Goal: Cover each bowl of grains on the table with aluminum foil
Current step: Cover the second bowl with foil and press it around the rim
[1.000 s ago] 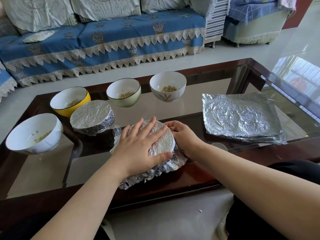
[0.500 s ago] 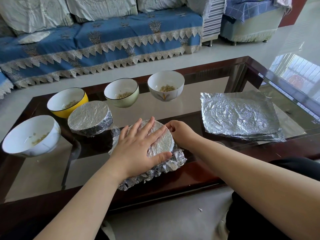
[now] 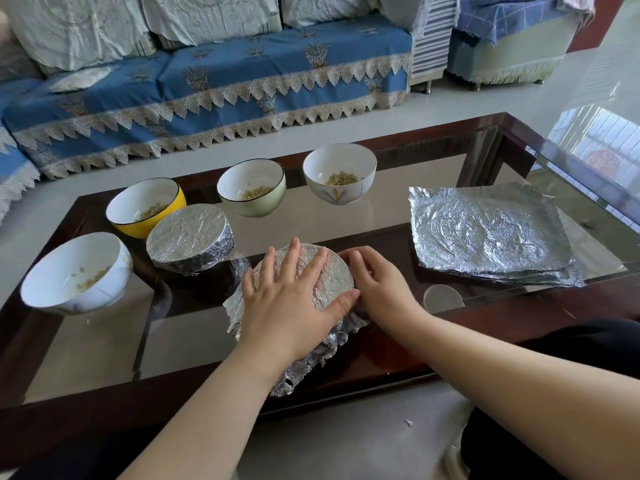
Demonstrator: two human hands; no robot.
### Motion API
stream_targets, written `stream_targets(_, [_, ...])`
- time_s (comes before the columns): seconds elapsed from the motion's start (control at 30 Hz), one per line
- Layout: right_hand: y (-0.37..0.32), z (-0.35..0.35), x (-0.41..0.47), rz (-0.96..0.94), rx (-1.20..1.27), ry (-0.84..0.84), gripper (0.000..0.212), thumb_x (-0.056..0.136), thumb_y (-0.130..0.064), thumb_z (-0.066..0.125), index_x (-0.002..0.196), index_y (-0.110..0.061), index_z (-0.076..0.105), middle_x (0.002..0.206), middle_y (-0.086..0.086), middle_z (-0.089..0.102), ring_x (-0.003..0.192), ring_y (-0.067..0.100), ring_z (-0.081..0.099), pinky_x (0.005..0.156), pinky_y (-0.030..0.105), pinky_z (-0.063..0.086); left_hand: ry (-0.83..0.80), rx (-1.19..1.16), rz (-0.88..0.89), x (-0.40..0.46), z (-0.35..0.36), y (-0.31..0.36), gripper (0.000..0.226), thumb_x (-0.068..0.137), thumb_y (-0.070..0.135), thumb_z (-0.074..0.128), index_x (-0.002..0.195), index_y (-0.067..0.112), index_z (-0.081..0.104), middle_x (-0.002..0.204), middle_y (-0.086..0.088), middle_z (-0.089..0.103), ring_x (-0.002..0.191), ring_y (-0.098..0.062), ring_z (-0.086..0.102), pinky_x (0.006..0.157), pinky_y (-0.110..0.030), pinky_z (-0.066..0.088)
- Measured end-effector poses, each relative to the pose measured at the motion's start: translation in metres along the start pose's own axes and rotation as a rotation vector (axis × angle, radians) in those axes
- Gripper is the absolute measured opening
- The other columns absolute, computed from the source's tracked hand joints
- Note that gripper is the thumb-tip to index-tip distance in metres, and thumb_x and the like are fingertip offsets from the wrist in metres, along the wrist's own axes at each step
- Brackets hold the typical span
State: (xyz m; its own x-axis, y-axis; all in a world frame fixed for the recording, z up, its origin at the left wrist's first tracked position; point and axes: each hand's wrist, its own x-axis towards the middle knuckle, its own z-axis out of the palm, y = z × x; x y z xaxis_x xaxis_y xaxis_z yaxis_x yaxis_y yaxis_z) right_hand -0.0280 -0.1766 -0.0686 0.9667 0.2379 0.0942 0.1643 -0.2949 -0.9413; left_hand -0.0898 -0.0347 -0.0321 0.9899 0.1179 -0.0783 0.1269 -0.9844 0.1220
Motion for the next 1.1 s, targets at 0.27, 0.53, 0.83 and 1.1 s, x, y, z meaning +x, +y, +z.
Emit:
stream_targets(0.27, [0.011,0.014,-0.01,-0.007,0.042,0.092,0.019,0.103,-0.023,0.043,0.103,-0.028,0.062,0.097,-0.014,0.063,0.094,0.001,0.058,0.083,0.015,0.042,-0.002,0.021,0.008,0.001,0.003,-0.003,0.084,0.075,0.085,0.001,0.152,0.051,-0.003,0.165,0.009,-0.014,0.152,-0.024,-0.011,0.12,-0.054,-0.002])
stream_targets(0.53, [0.008,0.015,-0.005,0.154,0.079,0.107,0.025,0.101,-0.029,0.048,0.082,-0.012,0.051,0.06,-0.002,0.05,0.044,0.002,0.046,0.051,0.021,0.039,0.018,0.033,0.019,0.004,0.006,-0.006,0.084,0.076,0.088,-0.001,0.152,0.051,-0.003,0.165,0.008,-0.011,0.152,-0.025,-0.009,0.119,-0.055,-0.001])
stream_targets(0.83, [0.006,0.015,0.004,0.246,0.191,0.076,0.017,0.099,-0.022,0.053,0.098,-0.009,0.062,0.074,0.002,0.063,0.06,0.008,0.055,0.058,0.021,0.047,0.017,0.032,0.017,0.004,0.007,-0.007,0.086,0.073,0.087,-0.006,0.152,0.052,-0.004,0.165,0.009,-0.011,0.152,-0.025,-0.01,0.12,-0.055,-0.001])
stream_targets(1.1, [0.004,0.015,0.009,0.267,0.254,-0.013,0.012,0.101,-0.016,0.05,0.097,-0.016,0.062,0.081,0.005,0.066,0.067,0.016,0.057,0.059,0.027,0.049,0.024,0.038,0.015,0.005,0.007,-0.007,0.084,0.076,0.087,-0.002,0.152,0.052,-0.002,0.165,0.009,-0.009,0.152,-0.025,-0.007,0.119,-0.055,0.0])
